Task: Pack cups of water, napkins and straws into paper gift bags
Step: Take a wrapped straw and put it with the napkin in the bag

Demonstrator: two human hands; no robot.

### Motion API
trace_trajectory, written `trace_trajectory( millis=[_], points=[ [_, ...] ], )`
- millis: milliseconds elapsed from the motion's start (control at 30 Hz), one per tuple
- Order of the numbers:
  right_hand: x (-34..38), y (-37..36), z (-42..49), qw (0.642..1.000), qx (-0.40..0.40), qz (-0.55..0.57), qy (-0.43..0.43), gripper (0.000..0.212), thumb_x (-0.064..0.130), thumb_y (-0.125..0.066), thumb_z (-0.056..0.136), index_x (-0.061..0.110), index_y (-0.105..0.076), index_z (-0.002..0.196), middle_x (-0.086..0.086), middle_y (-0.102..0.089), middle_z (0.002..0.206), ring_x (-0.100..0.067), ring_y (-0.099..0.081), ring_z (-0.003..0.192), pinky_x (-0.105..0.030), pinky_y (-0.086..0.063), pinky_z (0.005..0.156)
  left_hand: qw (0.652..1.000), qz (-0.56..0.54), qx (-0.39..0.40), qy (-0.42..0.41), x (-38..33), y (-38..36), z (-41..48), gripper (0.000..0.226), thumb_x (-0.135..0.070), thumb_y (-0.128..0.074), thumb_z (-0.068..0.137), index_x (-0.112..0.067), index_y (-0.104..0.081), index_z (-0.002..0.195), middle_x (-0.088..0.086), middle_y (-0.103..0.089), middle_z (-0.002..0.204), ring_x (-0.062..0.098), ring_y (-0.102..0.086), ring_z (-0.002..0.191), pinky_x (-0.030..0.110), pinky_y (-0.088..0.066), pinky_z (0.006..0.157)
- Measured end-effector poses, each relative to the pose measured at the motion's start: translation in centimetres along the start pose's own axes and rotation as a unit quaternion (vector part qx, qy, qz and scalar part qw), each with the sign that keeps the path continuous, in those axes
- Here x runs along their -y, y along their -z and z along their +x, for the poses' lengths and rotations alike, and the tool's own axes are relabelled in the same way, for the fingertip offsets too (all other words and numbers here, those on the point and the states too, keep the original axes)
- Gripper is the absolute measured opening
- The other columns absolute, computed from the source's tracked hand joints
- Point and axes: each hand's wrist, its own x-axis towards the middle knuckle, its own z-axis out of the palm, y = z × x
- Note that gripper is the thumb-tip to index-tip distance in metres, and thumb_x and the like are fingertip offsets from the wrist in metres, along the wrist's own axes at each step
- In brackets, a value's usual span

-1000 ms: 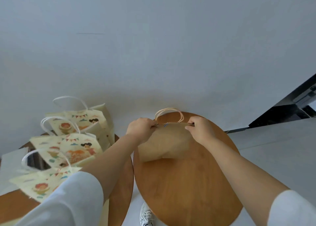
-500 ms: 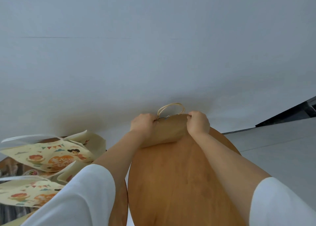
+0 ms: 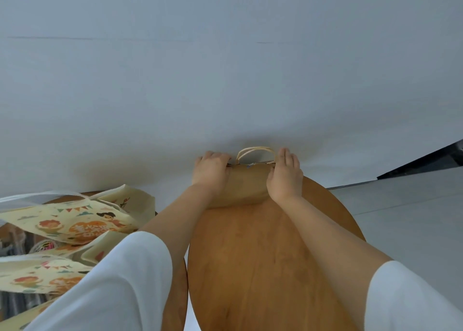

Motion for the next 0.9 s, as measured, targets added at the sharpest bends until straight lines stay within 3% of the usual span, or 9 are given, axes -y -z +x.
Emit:
trace_trajectory(
  millis=[133, 333, 533, 700, 900],
  points=[
    [0.2, 1.0, -2.2, 1.0, 0.002, -0.002, 0.005, 0.058, 0.016, -0.035, 0.099, 0.006, -0.008, 0.149, -0.006, -0.01, 0.158, -0.023, -0.005, 0.145, -0.037, -0.014, 0.116, 1.0, -0.007, -0.01, 0.003, -0.1, 0.8, -2.0, 0.042, -0.012, -0.04, 0.097, -0.014, -0.043, 0.139, 0.002, -0.046, 0.143, 0.02, -0.025, 0.141, 0.031, -0.022, 0.108],
    [0.5, 2.9, -7.2, 0.998, 0.011, 0.021, 0.049, 0.058, 0.017, -0.037, 0.097, 0.004, -0.013, 0.149, -0.009, -0.015, 0.157, -0.023, -0.012, 0.145, -0.036, -0.018, 0.116, 0.999, 0.002, -0.028, -0.015, -1.5, 2.6, -8.1, 0.045, -0.017, -0.043, 0.098, -0.016, -0.037, 0.143, -0.001, -0.035, 0.151, 0.016, -0.022, 0.143, 0.03, -0.02, 0.112],
    [0.7, 5.0, -16.7, 0.991, 0.018, 0.046, 0.123, 0.058, 0.017, -0.036, 0.098, 0.003, -0.012, 0.149, -0.01, -0.012, 0.157, -0.023, -0.008, 0.146, -0.032, -0.012, 0.116, 0.996, 0.039, -0.076, -0.02, -3.7, 3.8, -18.6, 0.036, -0.019, -0.042, 0.098, -0.006, -0.046, 0.131, 0.007, -0.05, 0.136, 0.023, -0.043, 0.127, 0.032, -0.031, 0.102],
    [1.1, 4.9, -27.5, 0.976, 0.017, 0.072, 0.204, 0.058, 0.019, -0.04, 0.099, 0.004, -0.014, 0.149, -0.01, -0.016, 0.157, -0.022, -0.01, 0.145, -0.03, -0.011, 0.116, 0.993, 0.0, -0.117, 0.03, -4.1, 2.7, -29.2, 0.039, -0.025, -0.043, 0.098, -0.01, -0.046, 0.134, 0.006, -0.05, 0.137, 0.025, -0.047, 0.123, 0.037, -0.041, 0.097],
    [7.0, 5.0, -39.3, 0.941, 0.03, 0.107, 0.32, 0.05, 0.018, -0.041, 0.097, 0.0, -0.029, 0.143, -0.014, -0.034, 0.147, -0.027, -0.026, 0.137, -0.031, -0.024, 0.11, 0.979, -0.014, -0.171, 0.107, -1.5, 3.4, -42.0, 0.049, -0.026, -0.044, 0.097, -0.019, -0.034, 0.145, 0.002, -0.04, 0.146, 0.023, -0.039, 0.132, 0.034, -0.036, 0.101]
  ],
)
